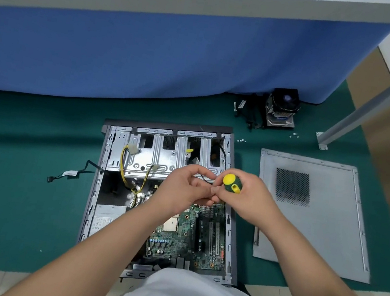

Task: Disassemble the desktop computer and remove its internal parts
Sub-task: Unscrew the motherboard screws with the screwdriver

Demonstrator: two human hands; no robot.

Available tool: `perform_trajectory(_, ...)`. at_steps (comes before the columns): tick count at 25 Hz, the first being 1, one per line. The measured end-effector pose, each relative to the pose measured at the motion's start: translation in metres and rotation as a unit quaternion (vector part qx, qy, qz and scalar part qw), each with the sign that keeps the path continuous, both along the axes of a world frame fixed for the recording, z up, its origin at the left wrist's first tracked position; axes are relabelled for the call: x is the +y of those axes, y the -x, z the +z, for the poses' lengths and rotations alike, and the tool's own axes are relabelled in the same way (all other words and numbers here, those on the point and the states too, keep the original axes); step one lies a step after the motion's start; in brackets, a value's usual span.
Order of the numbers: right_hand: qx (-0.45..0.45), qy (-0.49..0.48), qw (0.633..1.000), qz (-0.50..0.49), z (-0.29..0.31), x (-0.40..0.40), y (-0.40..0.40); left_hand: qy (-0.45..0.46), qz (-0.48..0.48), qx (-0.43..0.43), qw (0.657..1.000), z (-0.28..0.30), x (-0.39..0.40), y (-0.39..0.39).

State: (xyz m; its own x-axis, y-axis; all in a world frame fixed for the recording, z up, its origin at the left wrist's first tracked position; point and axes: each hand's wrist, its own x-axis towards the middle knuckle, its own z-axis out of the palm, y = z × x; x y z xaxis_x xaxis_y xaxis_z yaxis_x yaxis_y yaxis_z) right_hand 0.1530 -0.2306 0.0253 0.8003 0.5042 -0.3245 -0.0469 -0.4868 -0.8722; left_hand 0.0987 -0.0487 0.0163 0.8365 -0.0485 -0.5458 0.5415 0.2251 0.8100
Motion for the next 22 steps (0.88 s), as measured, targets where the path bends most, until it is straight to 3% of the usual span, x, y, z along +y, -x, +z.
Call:
perform_trajectory(10, -0.007, -0.004, 1.0, -0.03, -0.027, -0.011, -0.035, 0.022, 0.021, 0.04, 0.999, -0.01, -0.003, -0.036)
perform_trajectory(12, -0.001, -0.003, 0.999, -0.05, -0.032, -0.014, -0.051, -0.033, 0.011, 0.005, 0.999, -0.012, 0.0, -0.044)
perform_trajectory(13, 0.008, 0.0, 0.996, -0.087, -0.036, -0.019, -0.065, -0.103, 0.005, -0.029, 0.994, -0.014, 0.004, -0.048)
perform_trajectory(15, 0.027, 0.009, 0.982, -0.184, -0.049, -0.031, -0.104, -0.291, -0.007, -0.111, 0.95, -0.02, 0.017, -0.058)
perform_trajectory(18, 0.064, 0.052, 0.956, -0.28, -0.08, -0.04, -0.156, -0.503, -0.088, -0.18, 0.841, -0.039, 0.042, -0.078)
perform_trajectory(20, 0.093, 0.102, 0.945, -0.297, -0.105, -0.037, -0.179, -0.558, -0.157, -0.131, 0.804, -0.055, 0.049, -0.09)
perform_trajectory(22, 0.11, 0.15, 0.938, -0.293, -0.129, -0.031, -0.197, -0.574, -0.176, -0.11, 0.792, -0.07, 0.047, -0.092)
